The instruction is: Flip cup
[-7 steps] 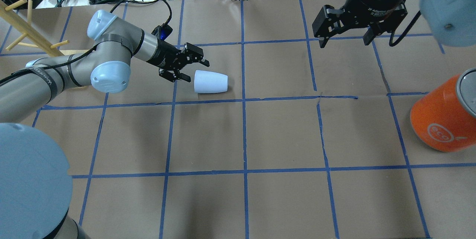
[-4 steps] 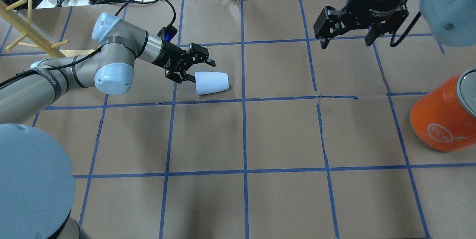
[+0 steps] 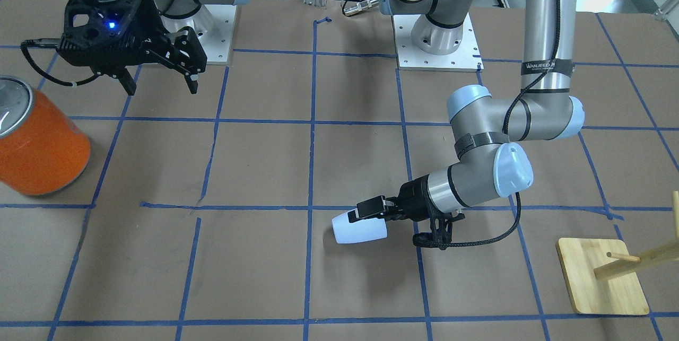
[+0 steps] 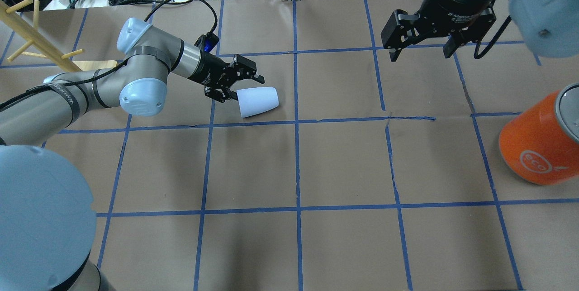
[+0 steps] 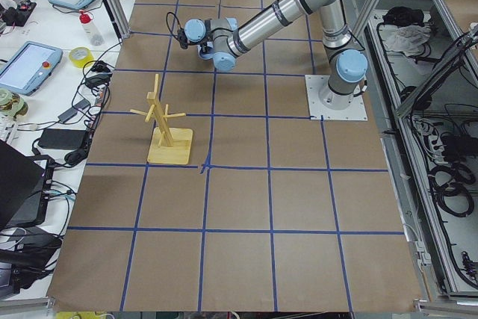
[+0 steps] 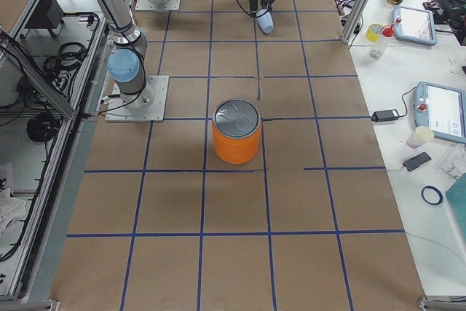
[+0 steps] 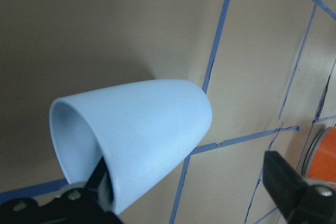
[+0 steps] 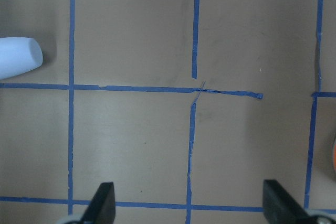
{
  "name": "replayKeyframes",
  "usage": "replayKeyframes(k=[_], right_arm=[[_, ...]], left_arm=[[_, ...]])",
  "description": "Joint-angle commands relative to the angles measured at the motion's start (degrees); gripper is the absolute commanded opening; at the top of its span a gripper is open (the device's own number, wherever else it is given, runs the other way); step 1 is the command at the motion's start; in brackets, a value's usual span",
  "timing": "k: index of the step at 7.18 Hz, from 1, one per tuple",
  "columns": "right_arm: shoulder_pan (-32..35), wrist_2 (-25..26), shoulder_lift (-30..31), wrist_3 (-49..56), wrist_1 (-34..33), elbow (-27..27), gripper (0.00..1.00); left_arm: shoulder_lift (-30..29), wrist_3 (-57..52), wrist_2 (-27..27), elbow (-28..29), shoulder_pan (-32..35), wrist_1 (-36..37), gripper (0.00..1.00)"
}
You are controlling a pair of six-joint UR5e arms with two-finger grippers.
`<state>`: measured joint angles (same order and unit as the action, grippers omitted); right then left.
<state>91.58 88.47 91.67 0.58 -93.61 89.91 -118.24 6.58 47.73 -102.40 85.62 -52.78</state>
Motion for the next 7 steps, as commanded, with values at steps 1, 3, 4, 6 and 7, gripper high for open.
replayKeyframes(k=[1, 3, 4, 6, 7], right_arm=[[0.0, -0.1, 0.0, 0.0, 0.0, 0.2, 1.0], [0.0, -0.1, 0.0, 0.0, 0.0, 0.2, 1.0], [0.0, -0.1, 0.0, 0.0, 0.0, 0.2, 1.0], [-0.1, 0.0, 0.0, 0.0, 0.0, 0.2, 1.0], [-0.1, 0.0, 0.0, 0.0, 0.0, 0.2, 1.0]], left_arm=[[-0.2, 0.0, -0.1, 0.0, 0.1, 0.0, 0.91], [-0.2, 0.0, -1.1, 0.0, 0.1, 0.0, 0.57], [-0.1, -0.1, -1.1, 0.0, 0.1, 0.2, 0.19], [-0.1, 0.0, -1.1, 0.1, 0.2, 0.3, 0.06], [0.1, 0.1, -1.1, 0.1, 0.2, 0.4, 0.0]])
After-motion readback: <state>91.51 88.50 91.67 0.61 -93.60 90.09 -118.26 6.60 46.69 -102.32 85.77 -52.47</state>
